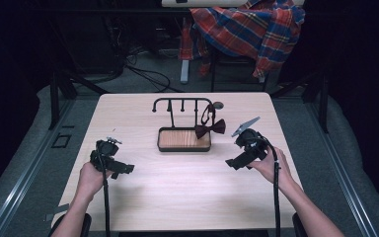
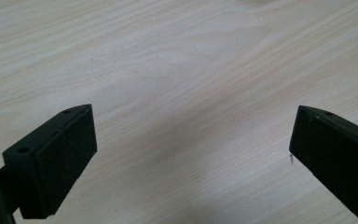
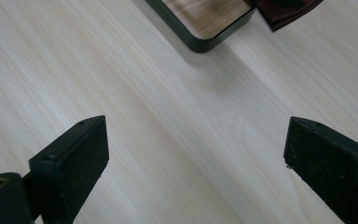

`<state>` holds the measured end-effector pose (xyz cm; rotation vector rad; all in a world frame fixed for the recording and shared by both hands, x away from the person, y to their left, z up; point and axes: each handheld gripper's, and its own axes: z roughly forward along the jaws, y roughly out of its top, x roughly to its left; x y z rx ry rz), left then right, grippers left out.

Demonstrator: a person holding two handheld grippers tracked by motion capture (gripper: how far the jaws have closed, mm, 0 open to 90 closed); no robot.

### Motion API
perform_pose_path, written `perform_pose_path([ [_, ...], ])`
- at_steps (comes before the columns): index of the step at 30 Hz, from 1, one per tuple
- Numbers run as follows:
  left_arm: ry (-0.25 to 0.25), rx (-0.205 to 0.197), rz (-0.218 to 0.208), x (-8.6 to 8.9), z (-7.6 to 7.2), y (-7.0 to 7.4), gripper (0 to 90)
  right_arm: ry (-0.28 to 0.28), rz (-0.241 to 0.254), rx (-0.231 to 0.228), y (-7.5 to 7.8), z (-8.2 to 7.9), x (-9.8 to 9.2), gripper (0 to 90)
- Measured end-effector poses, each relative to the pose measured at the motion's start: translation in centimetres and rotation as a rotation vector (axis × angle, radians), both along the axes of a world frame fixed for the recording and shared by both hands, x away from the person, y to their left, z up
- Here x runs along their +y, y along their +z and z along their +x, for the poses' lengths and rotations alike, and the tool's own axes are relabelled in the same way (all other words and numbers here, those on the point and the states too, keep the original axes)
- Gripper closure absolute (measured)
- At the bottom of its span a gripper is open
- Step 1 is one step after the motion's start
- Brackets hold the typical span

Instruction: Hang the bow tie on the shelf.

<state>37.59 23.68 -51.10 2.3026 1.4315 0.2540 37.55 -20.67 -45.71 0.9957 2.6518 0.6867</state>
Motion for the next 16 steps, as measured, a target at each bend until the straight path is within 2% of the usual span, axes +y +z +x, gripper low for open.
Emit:
perform_pose_path([
  [7, -0.005, 0.001, 0.001, -0.1, 0.0, 0.0, 0.7, 0.004, -0.051, 0.051, -2.2, -1.1, -0.4, 6.4],
  [16, -0.005, 0.001, 0.001, -0.1, 0.0, 0.0, 0.6, 0.008, -0.084, 0.061, -2.9, -0.7, -0.4, 6.8],
])
